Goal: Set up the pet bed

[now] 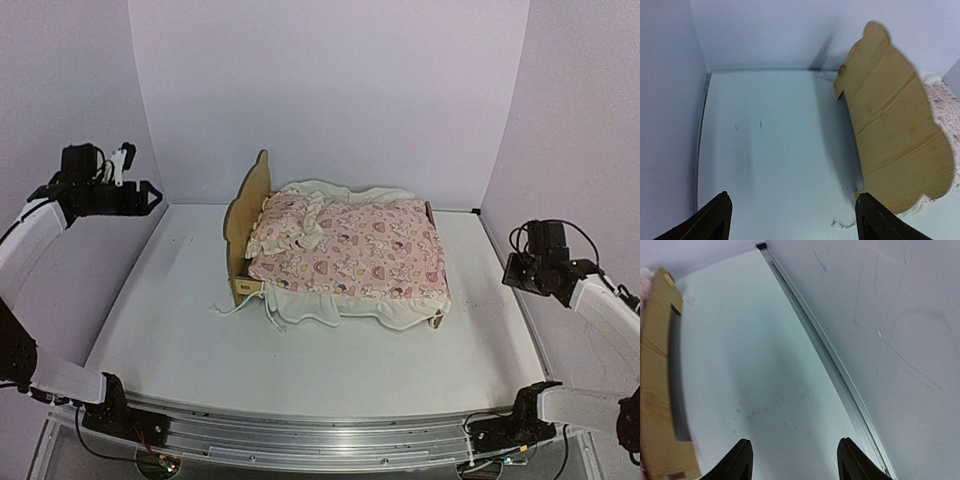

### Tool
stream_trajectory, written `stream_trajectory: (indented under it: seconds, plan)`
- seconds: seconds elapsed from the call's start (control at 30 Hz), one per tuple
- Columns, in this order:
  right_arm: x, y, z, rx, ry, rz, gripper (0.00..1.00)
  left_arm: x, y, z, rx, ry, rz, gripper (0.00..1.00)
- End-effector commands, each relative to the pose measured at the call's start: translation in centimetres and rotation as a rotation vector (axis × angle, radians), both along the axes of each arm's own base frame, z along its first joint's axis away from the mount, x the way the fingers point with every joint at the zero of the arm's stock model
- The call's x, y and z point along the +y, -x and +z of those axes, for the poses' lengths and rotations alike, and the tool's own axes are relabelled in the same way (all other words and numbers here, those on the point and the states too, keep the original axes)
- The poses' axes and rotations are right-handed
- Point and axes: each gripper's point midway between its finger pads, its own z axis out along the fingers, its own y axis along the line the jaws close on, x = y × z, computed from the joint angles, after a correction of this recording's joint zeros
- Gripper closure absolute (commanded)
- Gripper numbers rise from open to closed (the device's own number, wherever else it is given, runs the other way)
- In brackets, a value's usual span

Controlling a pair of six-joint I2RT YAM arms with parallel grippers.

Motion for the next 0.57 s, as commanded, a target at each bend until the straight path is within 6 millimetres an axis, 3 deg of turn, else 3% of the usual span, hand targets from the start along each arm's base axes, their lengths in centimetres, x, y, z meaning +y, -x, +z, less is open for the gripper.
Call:
stream_trajectory:
  seconds: [0.0, 0.1, 0.23, 0.37, 0.53]
  plan:
    - [-1.8, 3.3, -5.2, 0.09, 0.04, -0.034, 0.4, 0.9, 0.0, -4.2, -0.005, 0.146, 0.087, 0.11]
    - [-2.0, 4.6, -6.9, 0.03, 0.039, -0.041, 0.38, 1.5, 0.4, -8.5, 0.036, 0.152, 0.133, 0.07]
    - [-2.1, 5.9, -9.1, -0.058, 0.009, -0.074, 0.35, 3.7, 1.5, -13.7, 0.082, 0.138, 0.289, 0.01]
    - [-2.3, 6.9, -10.6, -0.095, -0.001, -0.096, 0.33, 4.8, 3.0, -16.2, 0.09, 0.137, 0.374, 0.0]
    - [-2.4, 7.3, -11.6, -0.113, 0.005, -0.101, 0.32, 4.9, 3.8, -17.5, 0.101, 0.132, 0.386, 0.0]
